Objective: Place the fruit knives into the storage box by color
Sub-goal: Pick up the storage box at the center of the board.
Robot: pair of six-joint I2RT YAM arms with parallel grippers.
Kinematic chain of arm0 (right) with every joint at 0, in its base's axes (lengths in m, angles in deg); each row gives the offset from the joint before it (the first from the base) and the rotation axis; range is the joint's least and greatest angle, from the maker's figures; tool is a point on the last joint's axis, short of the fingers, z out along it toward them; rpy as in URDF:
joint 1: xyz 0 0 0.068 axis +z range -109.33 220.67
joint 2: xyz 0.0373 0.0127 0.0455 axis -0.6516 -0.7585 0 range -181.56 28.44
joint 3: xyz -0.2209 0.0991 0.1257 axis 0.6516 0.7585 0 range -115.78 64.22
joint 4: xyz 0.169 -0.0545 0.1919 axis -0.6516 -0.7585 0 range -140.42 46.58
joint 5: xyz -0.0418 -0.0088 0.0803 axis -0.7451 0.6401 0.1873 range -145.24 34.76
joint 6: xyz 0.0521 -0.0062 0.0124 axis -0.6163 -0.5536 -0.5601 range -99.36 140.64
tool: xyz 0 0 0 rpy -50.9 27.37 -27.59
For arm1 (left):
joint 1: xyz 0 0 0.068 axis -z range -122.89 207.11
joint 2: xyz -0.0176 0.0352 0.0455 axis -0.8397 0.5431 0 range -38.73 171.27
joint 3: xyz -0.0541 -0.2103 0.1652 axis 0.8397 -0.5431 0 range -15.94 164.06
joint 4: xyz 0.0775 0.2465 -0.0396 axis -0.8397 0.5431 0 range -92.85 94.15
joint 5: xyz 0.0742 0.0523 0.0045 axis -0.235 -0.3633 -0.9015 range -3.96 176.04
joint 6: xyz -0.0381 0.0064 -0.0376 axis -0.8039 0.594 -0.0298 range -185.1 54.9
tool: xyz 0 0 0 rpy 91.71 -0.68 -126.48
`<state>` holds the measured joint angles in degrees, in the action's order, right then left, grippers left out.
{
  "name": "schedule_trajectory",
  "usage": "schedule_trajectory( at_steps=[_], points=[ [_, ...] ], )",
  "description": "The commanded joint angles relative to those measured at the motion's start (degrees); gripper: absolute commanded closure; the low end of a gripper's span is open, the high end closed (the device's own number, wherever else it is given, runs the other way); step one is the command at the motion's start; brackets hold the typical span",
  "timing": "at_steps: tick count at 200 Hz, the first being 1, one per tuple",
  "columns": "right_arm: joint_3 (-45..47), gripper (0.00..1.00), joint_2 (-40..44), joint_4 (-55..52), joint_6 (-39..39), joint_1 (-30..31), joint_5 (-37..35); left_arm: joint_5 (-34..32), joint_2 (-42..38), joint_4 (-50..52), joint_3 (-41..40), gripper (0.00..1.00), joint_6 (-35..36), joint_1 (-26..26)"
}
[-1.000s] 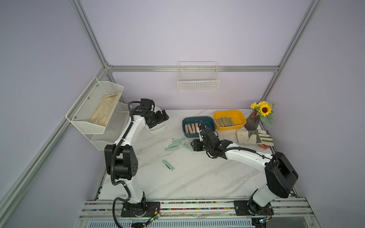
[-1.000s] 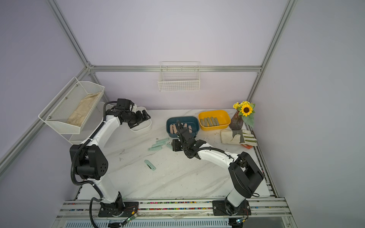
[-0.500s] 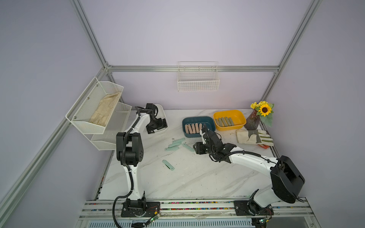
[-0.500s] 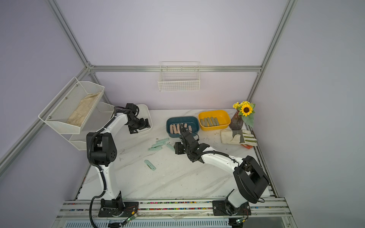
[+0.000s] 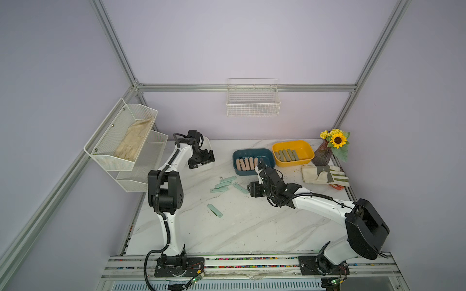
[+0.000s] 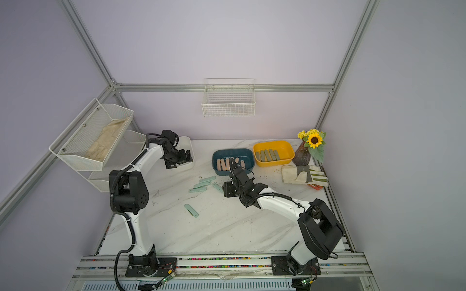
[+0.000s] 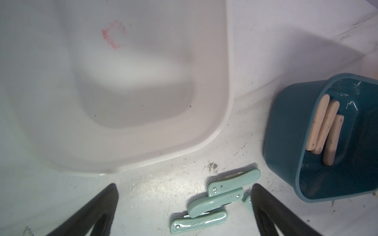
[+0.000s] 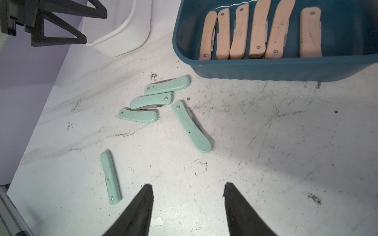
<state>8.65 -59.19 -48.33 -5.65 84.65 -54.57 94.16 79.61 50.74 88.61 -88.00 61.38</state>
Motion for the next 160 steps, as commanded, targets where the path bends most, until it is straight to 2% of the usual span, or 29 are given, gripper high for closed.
schedule_trajectory(
  at_steps=[1, 46, 72, 126, 160],
  points=[
    [0.1, 0.41, -0.2, 0.4, -0.1, -0.3, -0.7, -1.6, 2.2, -2.4, 9.0, 0.00, 1.3, 0.2],
    [-0.4, 0.41, -0.5, -0.6, 0.0, -0.3, -1.1, -2.4, 12.1, 0.3, 20.3, 0.00, -0.4, 0.8],
    [-0.7, 0.42, -0.1, -1.4, 0.3, -0.5, -1.3, -4.0, 15.7, 0.7, 23.4, 0.02, -1.0, 1.3],
    [-0.4, 0.43, 1.3, -2.9, 0.6, -0.7, -2.0, -5.8, 20.5, 0.3, 28.6, 0.21, -0.9, 2.8],
    [-0.1, 0.44, 2.4, -3.3, 0.4, -0.7, -2.3, -5.0, 21.9, -0.7, 29.3, 0.37, -1.6, 3.0]
  ],
)
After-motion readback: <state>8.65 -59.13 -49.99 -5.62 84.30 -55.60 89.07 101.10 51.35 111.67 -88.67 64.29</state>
